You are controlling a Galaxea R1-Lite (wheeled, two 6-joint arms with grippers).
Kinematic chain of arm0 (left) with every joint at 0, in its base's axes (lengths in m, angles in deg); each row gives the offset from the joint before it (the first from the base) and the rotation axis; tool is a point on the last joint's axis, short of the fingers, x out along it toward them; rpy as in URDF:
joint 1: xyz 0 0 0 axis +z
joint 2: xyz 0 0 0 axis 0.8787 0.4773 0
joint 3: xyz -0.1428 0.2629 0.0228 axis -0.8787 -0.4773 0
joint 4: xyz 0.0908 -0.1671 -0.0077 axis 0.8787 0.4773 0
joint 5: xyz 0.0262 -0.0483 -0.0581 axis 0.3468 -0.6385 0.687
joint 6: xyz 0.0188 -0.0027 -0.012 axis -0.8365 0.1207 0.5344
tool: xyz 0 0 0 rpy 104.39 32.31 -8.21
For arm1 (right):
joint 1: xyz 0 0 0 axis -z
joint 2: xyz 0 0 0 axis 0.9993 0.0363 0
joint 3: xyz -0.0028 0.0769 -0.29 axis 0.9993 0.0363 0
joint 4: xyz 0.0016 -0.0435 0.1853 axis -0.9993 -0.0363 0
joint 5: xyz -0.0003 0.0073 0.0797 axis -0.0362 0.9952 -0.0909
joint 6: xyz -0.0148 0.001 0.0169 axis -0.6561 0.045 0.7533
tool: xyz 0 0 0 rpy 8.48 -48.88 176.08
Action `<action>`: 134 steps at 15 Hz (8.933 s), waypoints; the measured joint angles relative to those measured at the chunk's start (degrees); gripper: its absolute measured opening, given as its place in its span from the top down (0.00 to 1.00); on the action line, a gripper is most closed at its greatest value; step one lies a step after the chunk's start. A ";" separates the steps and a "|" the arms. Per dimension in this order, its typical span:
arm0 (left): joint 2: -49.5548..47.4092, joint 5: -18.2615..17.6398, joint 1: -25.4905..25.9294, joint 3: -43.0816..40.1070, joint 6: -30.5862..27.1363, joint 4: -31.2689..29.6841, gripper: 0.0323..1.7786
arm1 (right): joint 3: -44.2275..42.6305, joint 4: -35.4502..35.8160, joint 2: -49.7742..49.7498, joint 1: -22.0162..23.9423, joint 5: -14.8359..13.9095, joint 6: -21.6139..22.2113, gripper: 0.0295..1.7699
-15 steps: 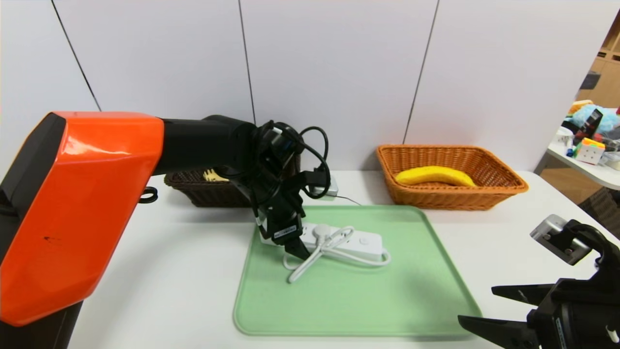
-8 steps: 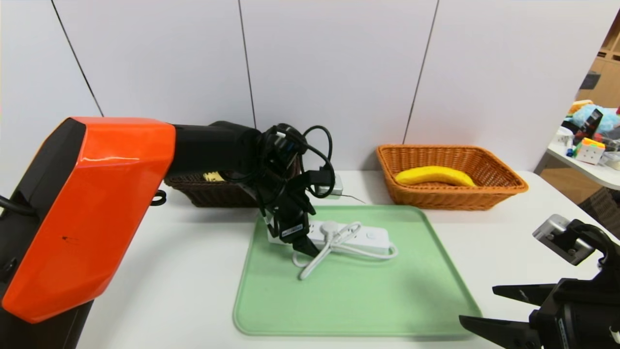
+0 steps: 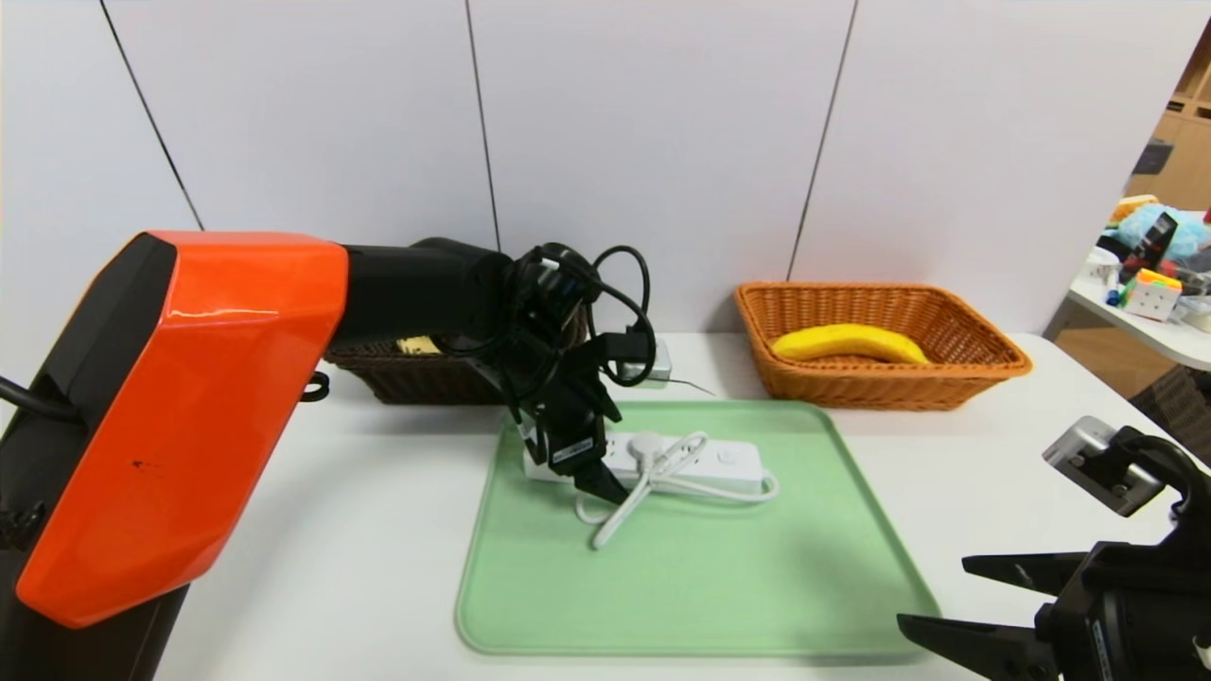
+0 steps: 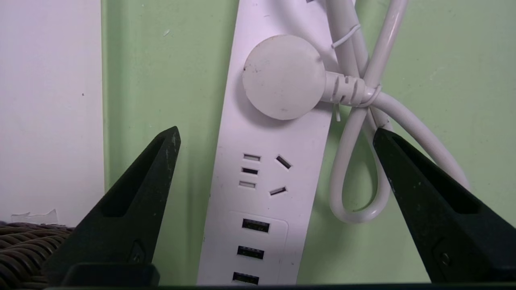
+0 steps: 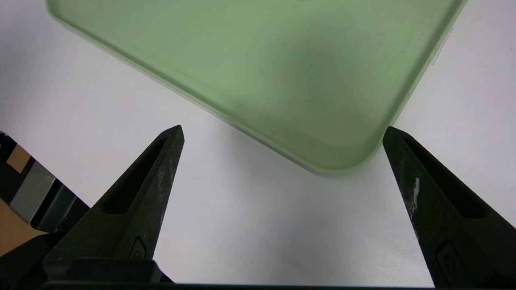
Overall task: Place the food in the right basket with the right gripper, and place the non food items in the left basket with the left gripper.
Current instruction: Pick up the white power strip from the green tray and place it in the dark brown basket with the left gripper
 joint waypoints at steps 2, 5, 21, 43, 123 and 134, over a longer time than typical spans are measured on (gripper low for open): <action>-0.11 0.05 0.39 0.00 -1.51 0.05 0.05 | 0.04 -0.05 0.00 0.00 0.00 0.02 0.04; -0.09 0.20 0.72 -0.04 -2.10 0.00 0.05 | 0.06 0.00 0.00 0.00 0.00 0.00 0.04; 1.44 -0.06 -0.27 0.71 -1.21 -0.91 0.05 | 0.02 0.00 0.00 0.00 0.00 0.02 0.04; 1.66 0.29 -1.23 0.90 8.07 0.77 0.37 | -0.06 0.01 0.00 0.00 0.06 0.00 0.04; -1.27 -16.24 31.01 1.51 -15.32 -24.08 0.51 | 2.51 0.10 -4.19 -0.77 1.21 -0.15 0.04; 0.63 -15.86 31.01 1.51 -8.08 -21.35 0.51 | 1.24 0.17 -2.83 -0.79 1.11 -0.33 0.04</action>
